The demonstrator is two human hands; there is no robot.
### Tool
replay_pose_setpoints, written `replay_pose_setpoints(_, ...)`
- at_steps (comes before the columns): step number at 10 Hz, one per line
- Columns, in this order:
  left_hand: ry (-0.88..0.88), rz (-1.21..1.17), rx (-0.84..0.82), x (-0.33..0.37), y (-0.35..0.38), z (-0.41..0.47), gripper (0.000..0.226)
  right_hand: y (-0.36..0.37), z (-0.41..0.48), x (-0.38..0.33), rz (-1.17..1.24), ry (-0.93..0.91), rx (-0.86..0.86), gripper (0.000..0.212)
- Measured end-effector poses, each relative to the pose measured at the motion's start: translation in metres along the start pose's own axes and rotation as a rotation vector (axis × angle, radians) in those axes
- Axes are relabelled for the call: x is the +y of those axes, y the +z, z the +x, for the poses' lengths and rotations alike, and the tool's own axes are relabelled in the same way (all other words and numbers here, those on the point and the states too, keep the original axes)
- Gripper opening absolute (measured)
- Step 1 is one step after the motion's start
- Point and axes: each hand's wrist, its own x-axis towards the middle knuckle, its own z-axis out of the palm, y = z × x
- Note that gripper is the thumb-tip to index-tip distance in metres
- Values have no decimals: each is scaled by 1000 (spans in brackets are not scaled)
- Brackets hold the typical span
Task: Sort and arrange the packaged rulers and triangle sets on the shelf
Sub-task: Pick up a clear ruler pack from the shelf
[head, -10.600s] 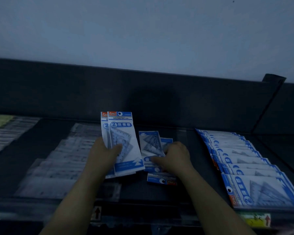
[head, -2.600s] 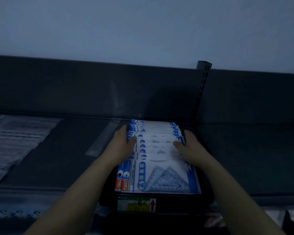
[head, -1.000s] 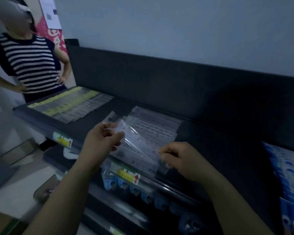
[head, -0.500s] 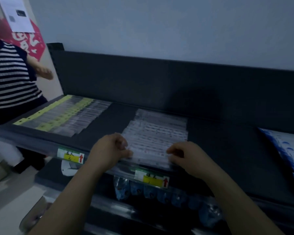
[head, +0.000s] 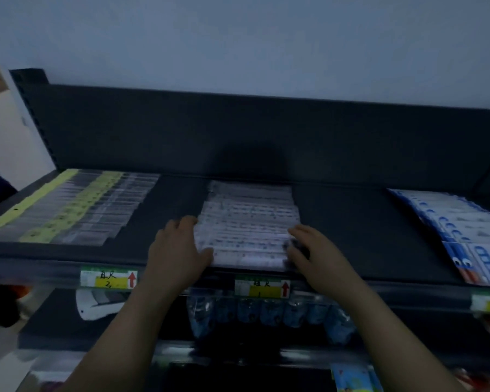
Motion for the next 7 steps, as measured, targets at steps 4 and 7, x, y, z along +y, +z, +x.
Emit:
replay_pose_setpoints(4,29,-129,-46,7,16,14,62,4,9,-3,33,140,-46,56)
replay_pose_setpoints(7,22,23,-15,16,5,22,58,-16,12,-5,51,108,-41,36)
